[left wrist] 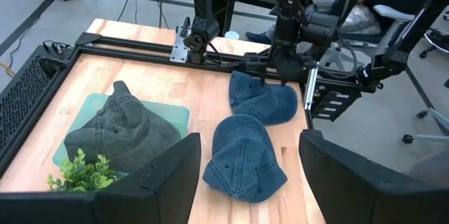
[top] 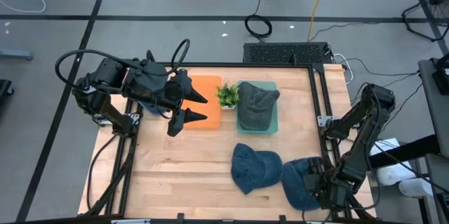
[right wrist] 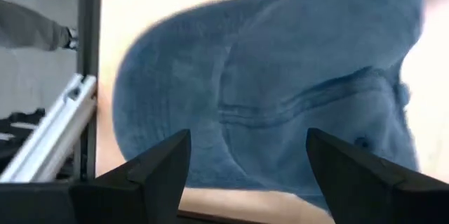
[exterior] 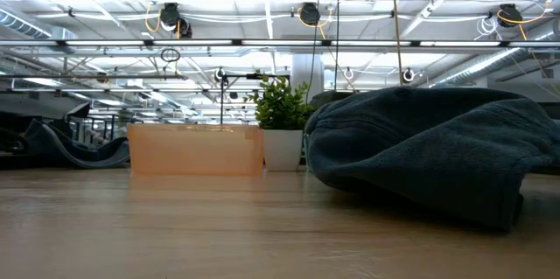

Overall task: Pick & Place hat
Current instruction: Put the bottom right blue cap into the orange bin

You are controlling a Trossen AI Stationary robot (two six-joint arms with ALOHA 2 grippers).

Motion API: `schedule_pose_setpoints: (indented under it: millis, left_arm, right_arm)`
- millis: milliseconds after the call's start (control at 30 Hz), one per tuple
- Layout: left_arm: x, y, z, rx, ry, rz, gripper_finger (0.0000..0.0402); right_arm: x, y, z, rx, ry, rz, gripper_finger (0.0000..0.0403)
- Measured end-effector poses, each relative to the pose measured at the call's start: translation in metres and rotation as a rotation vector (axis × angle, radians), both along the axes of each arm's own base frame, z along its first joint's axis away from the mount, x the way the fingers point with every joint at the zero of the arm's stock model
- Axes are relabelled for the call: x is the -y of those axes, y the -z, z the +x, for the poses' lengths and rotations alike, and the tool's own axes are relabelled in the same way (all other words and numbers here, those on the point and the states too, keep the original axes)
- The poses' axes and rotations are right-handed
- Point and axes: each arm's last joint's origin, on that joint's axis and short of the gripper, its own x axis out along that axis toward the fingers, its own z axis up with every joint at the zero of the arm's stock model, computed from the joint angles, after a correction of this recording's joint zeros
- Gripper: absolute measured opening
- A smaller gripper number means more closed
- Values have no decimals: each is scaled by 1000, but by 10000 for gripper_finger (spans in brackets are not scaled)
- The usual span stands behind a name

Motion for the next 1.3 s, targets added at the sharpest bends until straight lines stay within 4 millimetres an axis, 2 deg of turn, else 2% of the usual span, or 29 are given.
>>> schedule_pose_setpoints:
  millis: [267, 400, 500, 867, 1067, 1300]
  left_arm:
    - [0, 0, 0, 0, 0, 0, 250]
    - [0, 0, 0, 0, 0, -1, 251]
    - [0, 0, 0, 0, 0, 0, 250]
    - [0, 0, 0, 0, 0, 0, 251]
    - [0, 0, 0, -1, 0, 0, 251]
    - [0, 0, 0, -1, 0, -1, 251]
  right_arm:
    - [4, 23, -5, -58, -48, 25, 269]
    - [9, 30, -7, -60, -100, -6, 245]
    - [11, 34, -8, -67, -111, -22, 206]
    - [12, 35, -8, -71, -112, -24, 12]
    - [13, 32, -9, -69, -107, -9, 3]
    - [21, 14, -16, -150, -55, 121, 1]
